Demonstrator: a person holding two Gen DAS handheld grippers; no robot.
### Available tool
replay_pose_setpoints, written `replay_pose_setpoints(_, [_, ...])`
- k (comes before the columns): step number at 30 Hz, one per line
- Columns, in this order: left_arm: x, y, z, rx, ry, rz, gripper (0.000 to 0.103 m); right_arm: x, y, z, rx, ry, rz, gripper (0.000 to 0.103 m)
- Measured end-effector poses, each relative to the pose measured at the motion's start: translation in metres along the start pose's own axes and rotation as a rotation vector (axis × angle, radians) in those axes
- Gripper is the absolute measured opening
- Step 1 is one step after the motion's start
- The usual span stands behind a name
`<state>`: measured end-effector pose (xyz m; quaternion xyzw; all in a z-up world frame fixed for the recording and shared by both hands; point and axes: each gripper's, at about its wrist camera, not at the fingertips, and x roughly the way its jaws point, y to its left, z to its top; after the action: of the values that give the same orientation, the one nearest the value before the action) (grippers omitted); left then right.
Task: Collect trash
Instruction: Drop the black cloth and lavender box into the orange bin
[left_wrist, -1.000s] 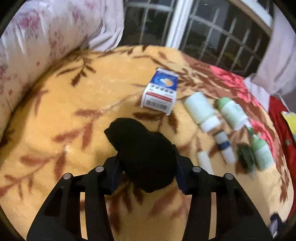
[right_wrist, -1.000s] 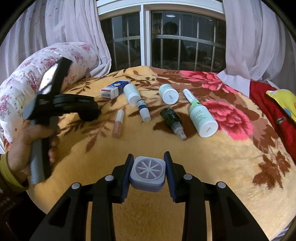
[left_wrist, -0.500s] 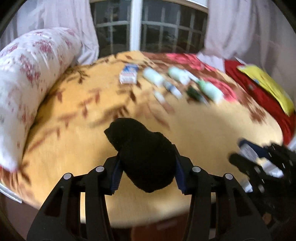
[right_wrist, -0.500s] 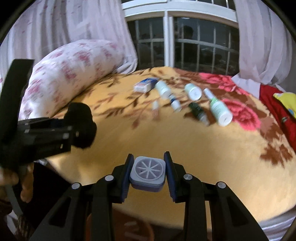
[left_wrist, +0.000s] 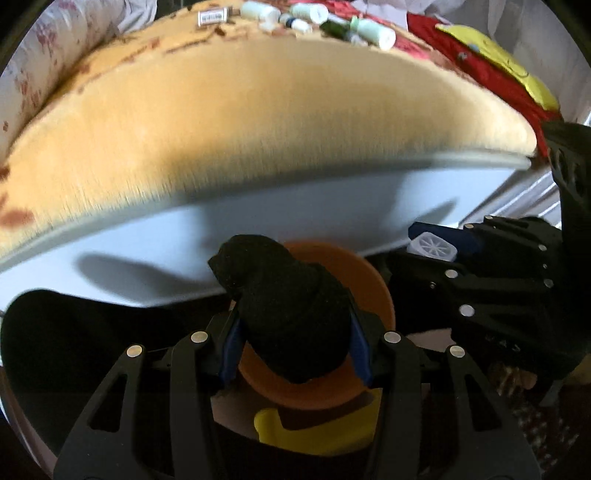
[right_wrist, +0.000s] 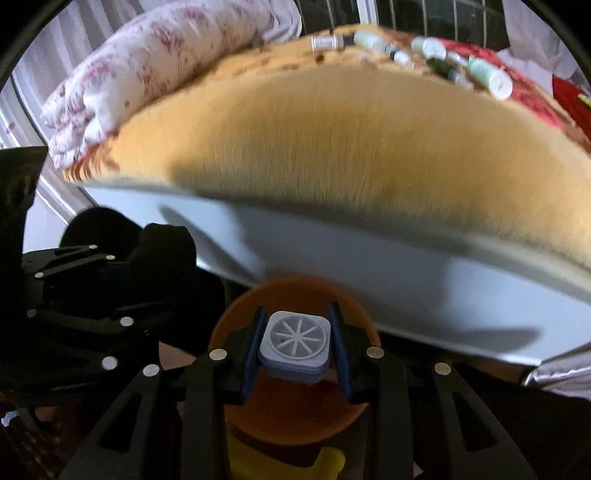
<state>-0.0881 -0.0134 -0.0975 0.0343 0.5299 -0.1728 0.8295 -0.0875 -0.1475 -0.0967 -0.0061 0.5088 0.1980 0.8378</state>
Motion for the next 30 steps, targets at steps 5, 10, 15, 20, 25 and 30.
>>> replay_pose_setpoints(5, [0.003,0.002,-0.006,0.003,0.040,-0.002,0.055,0.010,0.004,-0.005,-0.013,0.041,-0.009,0.038])
replay_pose_setpoints(10, [0.001,0.000,-0.010,0.030,0.061,0.044,0.070,0.006,0.001,-0.004,-0.010,0.033,-0.017,0.057])
replay_pose_setpoints(15, [-0.004,0.000,-0.008,0.030,0.053,0.041,0.070,0.002,-0.005,-0.001,0.005,0.015,-0.026,0.057])
replay_pose_setpoints(20, [-0.017,0.002,0.008,0.020,-0.013,0.043,0.070,-0.015,-0.015,0.007,0.012,-0.049,-0.043,0.057])
replay_pose_setpoints(25, [-0.040,0.007,0.047,-0.014,-0.149,0.032,0.070,-0.049,-0.030,0.030,0.017,-0.171,-0.080,0.060])
replay_pose_setpoints(30, [-0.056,0.004,0.114,-0.043,-0.298,0.035,0.070,-0.076,-0.053,0.065,0.026,-0.286,-0.141,0.061])
